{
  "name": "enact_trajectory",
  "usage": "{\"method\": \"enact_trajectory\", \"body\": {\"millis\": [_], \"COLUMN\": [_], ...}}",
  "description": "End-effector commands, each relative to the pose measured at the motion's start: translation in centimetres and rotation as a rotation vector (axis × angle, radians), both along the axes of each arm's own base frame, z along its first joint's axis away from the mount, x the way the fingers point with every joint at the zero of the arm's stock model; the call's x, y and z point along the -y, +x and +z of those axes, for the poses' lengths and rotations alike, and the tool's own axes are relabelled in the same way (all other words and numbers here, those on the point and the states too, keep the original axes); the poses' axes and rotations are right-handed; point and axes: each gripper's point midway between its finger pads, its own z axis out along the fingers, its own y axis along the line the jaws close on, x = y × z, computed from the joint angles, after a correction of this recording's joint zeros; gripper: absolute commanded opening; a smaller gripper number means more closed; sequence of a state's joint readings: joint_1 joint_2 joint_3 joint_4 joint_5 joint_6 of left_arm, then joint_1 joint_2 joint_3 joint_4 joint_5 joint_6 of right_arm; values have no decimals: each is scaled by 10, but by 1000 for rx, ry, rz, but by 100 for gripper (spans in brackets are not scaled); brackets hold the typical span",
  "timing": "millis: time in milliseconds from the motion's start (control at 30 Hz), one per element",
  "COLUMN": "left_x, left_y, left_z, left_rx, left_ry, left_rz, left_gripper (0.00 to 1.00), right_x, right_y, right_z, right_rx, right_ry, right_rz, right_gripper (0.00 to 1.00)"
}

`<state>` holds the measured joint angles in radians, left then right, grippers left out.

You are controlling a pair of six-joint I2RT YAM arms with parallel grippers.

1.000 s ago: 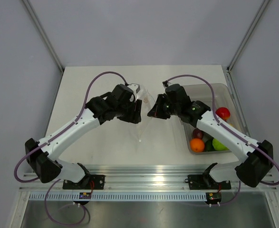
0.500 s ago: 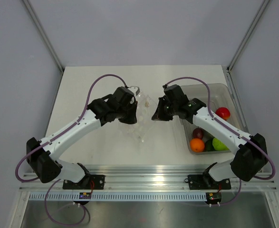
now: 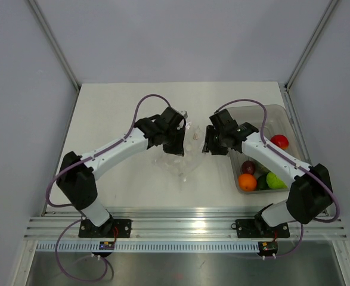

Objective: Place the food in the zip-top bag and seal the zipper
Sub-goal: Open the zipper of the food storage bag at the center of the board, then pick up the fake fruit from the bin.

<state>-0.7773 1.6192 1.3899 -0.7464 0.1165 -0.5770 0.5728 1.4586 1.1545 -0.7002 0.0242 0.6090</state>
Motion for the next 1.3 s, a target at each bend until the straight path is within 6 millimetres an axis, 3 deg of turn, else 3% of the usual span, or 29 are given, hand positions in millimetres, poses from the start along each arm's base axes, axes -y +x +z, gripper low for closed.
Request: {"method": "enact_trajectory", "body": {"millis": [0,33,100,233,300,433,800,1000,1267], "left_x": [16,15,14,16,16,19,17,19,17], "left_y": [18,21,27,32,33,31,24,22,20], "left_z": [16,14,14,14,15,13,12,15,13], "left_rx": [41,41,50,58,59,50,48,52,45], "left_ry": [-37,-21,-1,11,12,1,-10,-27,-14], "left_rz": [10,16,30,39,39,28,4,-15,-24], "left_gripper": [0,0,0,0,0,0,0,0,0], "right_x": [10,13,20,61,102,156,156,166,152], "right_y": [-1,-4,-12,-23,-31,-50,-89,-101,-105], "right_z": [32,50,64,88,81,50,0,-24,-57], "right_rx": [92,135,156,237,206,47,-164,-214,-293], "right_ry": [13,39,41,-37,-135,-159,-72,-103,-43], "right_rz": [-8,-14,-20,-144,-262,-519,-700,-784,-783], "right_gripper": [69,75,84,93,95,96,100,99,99]}}
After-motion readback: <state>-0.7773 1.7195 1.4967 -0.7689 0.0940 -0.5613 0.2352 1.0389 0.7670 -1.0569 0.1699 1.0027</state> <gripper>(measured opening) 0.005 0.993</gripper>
